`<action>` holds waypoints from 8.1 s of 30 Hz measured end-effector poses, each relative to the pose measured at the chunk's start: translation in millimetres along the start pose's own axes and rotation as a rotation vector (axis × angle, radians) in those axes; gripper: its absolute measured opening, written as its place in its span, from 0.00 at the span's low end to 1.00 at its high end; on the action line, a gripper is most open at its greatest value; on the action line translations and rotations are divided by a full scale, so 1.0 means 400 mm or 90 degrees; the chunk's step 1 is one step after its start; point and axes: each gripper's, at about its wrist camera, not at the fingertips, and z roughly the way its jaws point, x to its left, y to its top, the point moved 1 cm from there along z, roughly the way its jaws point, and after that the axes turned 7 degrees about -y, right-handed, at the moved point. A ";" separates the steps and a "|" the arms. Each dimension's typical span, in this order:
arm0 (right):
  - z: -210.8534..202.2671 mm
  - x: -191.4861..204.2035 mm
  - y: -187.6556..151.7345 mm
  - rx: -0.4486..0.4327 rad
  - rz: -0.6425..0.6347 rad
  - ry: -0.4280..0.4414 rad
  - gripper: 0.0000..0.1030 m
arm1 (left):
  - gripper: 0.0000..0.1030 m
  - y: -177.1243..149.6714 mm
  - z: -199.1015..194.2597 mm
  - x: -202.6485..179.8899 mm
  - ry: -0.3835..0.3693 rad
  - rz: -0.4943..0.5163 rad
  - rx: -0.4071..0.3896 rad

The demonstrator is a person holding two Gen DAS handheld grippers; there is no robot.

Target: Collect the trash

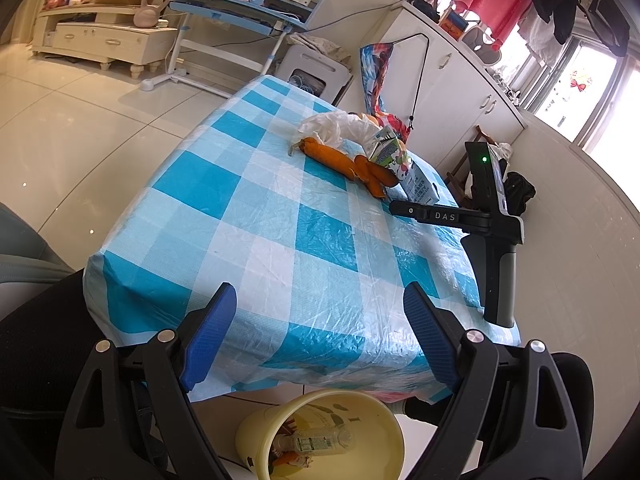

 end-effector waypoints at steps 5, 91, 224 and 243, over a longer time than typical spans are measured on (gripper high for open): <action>0.000 0.000 0.000 0.000 0.000 0.000 0.94 | 0.80 -0.002 0.002 0.001 0.000 -0.001 0.000; 0.000 0.002 -0.001 -0.001 0.001 0.000 0.94 | 0.81 -0.013 0.008 0.008 0.004 -0.007 0.001; -0.160 0.123 -0.137 -0.014 -0.141 0.182 0.58 | 0.15 0.145 0.172 -0.078 0.091 0.228 0.139; -0.302 0.139 -0.215 -0.088 -0.013 0.299 0.52 | 0.15 0.054 0.044 -0.111 0.066 0.185 0.107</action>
